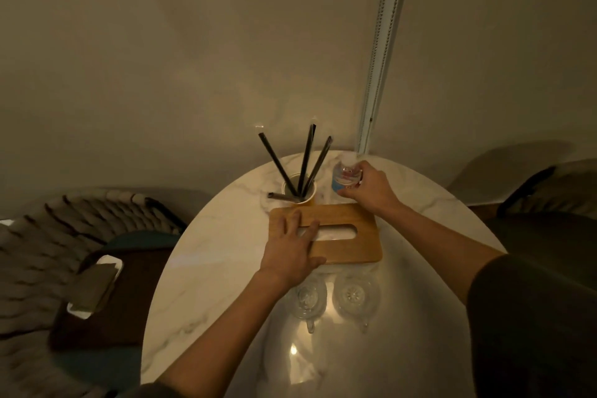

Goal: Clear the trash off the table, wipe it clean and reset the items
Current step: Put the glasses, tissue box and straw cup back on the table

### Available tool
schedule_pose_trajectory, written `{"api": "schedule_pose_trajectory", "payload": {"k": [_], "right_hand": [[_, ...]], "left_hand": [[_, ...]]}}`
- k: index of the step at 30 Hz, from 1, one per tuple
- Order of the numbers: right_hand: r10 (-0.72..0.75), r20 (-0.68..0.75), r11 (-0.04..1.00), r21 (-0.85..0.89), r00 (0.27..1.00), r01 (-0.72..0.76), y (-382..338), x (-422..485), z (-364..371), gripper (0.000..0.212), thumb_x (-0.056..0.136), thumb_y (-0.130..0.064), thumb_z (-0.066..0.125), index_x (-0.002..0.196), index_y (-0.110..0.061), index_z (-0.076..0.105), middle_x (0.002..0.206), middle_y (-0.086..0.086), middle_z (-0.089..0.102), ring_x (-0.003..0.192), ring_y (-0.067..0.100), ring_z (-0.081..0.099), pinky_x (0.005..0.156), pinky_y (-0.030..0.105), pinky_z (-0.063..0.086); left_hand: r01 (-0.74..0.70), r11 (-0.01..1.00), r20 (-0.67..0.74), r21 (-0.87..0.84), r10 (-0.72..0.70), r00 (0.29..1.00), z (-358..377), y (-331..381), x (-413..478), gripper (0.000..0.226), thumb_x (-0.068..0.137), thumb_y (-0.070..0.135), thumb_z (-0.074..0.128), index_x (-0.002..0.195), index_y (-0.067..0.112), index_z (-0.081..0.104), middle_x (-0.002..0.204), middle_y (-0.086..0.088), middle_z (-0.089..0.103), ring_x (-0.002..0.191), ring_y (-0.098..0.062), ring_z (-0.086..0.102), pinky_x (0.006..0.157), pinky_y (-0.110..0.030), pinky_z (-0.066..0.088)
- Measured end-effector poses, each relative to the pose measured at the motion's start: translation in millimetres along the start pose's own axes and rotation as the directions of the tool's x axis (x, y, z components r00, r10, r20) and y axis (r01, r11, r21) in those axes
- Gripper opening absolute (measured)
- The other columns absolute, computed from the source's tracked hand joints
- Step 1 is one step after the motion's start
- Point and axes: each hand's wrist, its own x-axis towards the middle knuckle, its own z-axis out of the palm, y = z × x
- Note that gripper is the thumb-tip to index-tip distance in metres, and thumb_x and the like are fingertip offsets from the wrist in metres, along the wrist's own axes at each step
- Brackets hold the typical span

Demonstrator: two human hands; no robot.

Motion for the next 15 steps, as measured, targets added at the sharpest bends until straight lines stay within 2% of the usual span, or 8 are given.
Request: {"api": "schedule_pose_trajectory", "payload": {"k": [5,9,13,15], "right_hand": [[0.019,0.033,1.000,-0.025,0.999,-0.018,15,1,16,0.052,0.074,-0.026,0.081,0.112,-0.008,0.050,0.112,0.013,0.066,0.102,0.028,0.063,0.075,0.027,0.045],[0.048,0.067,0.998,-0.033,0.997,-0.046,14,0,22,0.052,0.081,-0.026,0.075,0.119,-0.007,0.044,0.117,0.015,0.064,0.106,0.032,0.061,0.073,0.026,0.039],[0.075,0.119,0.995,-0.071,0.990,-0.067,10,-6,23,0.060,0.084,-0.040,0.072,0.126,-0.010,0.043,0.126,0.015,0.061,0.113,0.033,0.059,0.082,0.031,0.044],[0.098,0.124,0.991,-0.099,0.987,-0.085,3,-12,19,0.066,0.083,-0.038,0.073,0.133,-0.010,0.041,0.132,0.016,0.057,0.118,0.033,0.055,0.090,0.035,0.044]], "left_hand": [[-0.001,1.000,0.009,0.017,0.001,1.000,0,1,0,0.079,0.090,0.061,0.048,0.154,0.033,0.010,0.162,-0.010,0.000,0.146,-0.036,0.003,0.115,-0.049,0.022],[0.004,1.000,0.020,0.029,-0.004,1.000,-1,1,1,0.079,0.090,0.060,0.048,0.154,0.032,0.011,0.161,-0.012,0.002,0.146,-0.035,0.003,0.116,-0.048,0.021],[0.017,1.000,0.018,0.015,-0.017,1.000,1,1,1,0.077,0.091,0.058,0.048,0.154,0.033,0.011,0.162,-0.010,-0.001,0.146,-0.035,0.002,0.116,-0.048,0.019],[0.032,0.999,0.030,-0.038,-0.031,0.999,3,0,1,0.077,0.090,0.056,0.050,0.153,0.033,0.012,0.162,-0.008,-0.001,0.147,-0.035,0.001,0.116,-0.048,0.019]]}}
